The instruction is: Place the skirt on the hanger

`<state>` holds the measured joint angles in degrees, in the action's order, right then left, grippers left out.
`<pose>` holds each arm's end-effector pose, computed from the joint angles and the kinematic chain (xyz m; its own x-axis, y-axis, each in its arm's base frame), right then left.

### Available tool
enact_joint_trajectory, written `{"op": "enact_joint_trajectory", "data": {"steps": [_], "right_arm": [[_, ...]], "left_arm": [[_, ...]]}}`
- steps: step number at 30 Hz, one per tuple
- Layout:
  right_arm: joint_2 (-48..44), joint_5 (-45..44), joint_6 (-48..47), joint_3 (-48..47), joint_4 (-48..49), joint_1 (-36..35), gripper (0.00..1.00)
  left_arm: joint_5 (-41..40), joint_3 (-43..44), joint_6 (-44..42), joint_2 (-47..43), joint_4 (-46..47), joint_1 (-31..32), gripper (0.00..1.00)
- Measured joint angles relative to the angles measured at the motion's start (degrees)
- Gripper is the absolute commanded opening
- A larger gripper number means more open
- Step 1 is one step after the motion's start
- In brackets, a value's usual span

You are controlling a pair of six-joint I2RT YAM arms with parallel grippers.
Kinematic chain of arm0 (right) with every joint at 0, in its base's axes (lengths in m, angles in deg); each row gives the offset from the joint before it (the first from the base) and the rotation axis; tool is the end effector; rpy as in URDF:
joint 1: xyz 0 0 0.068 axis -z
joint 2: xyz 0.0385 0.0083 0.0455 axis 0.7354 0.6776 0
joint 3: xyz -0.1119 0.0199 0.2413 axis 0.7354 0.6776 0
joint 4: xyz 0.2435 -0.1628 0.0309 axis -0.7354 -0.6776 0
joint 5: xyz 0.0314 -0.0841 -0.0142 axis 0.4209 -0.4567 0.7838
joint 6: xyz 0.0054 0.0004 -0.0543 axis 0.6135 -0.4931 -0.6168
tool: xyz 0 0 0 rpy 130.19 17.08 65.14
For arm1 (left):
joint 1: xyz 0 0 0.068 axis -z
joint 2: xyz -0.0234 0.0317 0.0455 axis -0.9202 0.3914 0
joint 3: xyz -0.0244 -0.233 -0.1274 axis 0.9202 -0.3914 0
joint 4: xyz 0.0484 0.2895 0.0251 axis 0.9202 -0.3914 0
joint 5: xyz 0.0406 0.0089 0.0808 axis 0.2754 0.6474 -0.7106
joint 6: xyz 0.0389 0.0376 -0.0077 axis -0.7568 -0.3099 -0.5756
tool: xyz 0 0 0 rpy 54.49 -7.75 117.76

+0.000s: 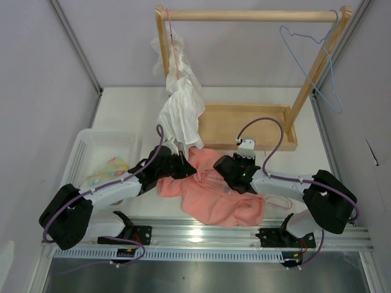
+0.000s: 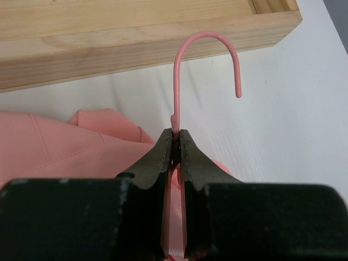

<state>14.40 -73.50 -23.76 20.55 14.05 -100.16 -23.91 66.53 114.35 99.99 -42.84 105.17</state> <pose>0.2012 0.2096 0.1560 -0.4228 -0.1466 -0.8943 0.3036 0.9069 -0.2922 0.2148 -0.1780 0.1622 -0.8100 -0.2377 -0.5361 0.2368 0.7038 -0.6698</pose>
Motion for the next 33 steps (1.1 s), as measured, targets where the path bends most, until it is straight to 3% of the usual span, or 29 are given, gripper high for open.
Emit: {"op": "enact_joint_trajectory", "data": {"steps": [22,33], "right_arm": [[0.96,-1.25,-1.20,-1.60,2.16,1.20,0.00],[-2.62,-1.03,-0.83,-0.33,3.13,-1.36,0.00]], "left_arm": [[1.38,2.40,-2.60,1.46,-3.10,2.91,0.00],[-1.84,9.66,-2.73,5.09,-5.35,3.58,0.00]]}}
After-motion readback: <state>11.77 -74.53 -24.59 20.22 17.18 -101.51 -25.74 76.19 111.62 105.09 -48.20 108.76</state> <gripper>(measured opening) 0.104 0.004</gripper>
